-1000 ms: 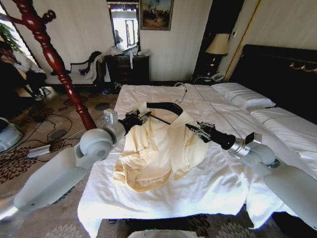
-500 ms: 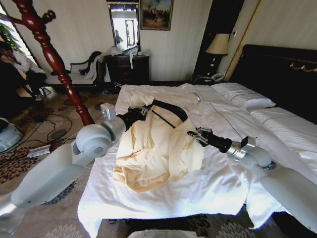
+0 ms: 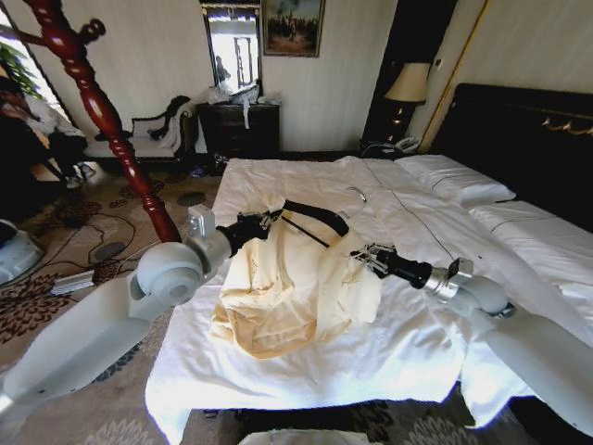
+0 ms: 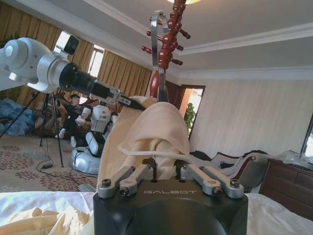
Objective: Pick up the clothes from the bed and hang them on the clothes hanger.
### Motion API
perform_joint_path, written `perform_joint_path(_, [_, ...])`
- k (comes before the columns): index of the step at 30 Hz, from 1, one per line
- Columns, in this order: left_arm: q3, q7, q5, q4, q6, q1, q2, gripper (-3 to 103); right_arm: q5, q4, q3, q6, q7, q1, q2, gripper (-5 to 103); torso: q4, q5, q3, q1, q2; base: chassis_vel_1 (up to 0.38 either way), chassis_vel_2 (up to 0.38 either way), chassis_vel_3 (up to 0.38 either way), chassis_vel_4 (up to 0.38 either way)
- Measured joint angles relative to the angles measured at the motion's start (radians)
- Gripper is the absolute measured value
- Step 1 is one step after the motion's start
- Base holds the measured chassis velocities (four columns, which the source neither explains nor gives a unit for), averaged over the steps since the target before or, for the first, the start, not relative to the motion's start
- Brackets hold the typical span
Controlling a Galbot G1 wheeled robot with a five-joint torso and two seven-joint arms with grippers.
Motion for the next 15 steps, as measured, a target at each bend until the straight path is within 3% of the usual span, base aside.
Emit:
perform_joint_path(9, [0.003, -0.022, 0.016, -0.002, 0.020, 0.012, 0.011, 0, -0.005, 0.002, 0.024, 0.000, -0.016, -0.017, -0.011, 18, 0.0001, 0.0002, 0.000, 0.000, 0.000, 0.000, 0.000, 0.000, 0.000])
perform_joint_path(15, [-0.017, -0.012, -0.007, -0.030, 0.037, -0.026, 0.033, 0, -0.073, -0.007, 0.031, -0.004, -0.040, -0.026, -0.011, 18, 0.0001, 0.0002, 0.000, 0.000, 0.000, 0.000, 0.000, 0.000, 0.000])
